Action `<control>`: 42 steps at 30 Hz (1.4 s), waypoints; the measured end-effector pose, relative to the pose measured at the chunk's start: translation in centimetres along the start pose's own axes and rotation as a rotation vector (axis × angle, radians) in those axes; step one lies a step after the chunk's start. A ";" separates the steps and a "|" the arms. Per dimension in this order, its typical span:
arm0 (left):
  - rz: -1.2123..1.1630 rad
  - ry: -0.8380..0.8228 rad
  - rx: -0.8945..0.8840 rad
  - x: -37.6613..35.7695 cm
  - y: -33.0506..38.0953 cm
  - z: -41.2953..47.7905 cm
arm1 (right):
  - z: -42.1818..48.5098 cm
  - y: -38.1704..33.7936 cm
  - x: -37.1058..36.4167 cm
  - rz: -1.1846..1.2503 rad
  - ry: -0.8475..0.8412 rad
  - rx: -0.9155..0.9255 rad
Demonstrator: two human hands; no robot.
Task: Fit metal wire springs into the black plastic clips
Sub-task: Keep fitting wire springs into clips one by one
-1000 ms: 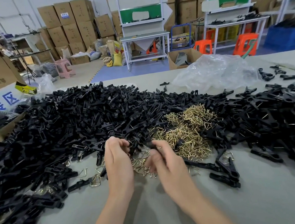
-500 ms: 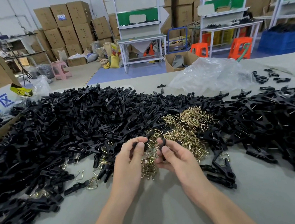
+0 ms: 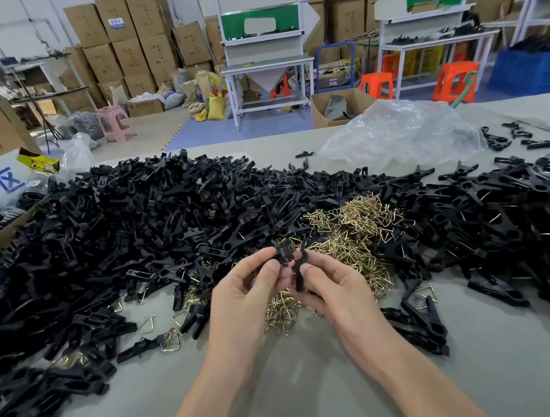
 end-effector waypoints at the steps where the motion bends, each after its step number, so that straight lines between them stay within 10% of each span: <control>1: 0.046 0.000 -0.021 -0.1 0.1 0.0 | 0.0 0.0 -0.1 -0.028 0.001 0.004; 37: 0.496 -0.222 -0.241 -1.5 0.7 -0.9 | -0.8 -2.1 0.4 -0.230 -0.054 0.162; 42: 0.939 -0.280 -0.324 -0.8 0.0 -0.5 | -0.5 -3.0 1.9 -0.133 0.063 0.235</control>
Point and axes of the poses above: each hand's wrist, its own z-axis towards the middle knuckle, its own x-axis out of the back of the hand, y = z × x, the point moved 7 cm from there along z, towards the middle knuckle, and after that the axes turned 11 degrees about -x, right-handed, at the moved point
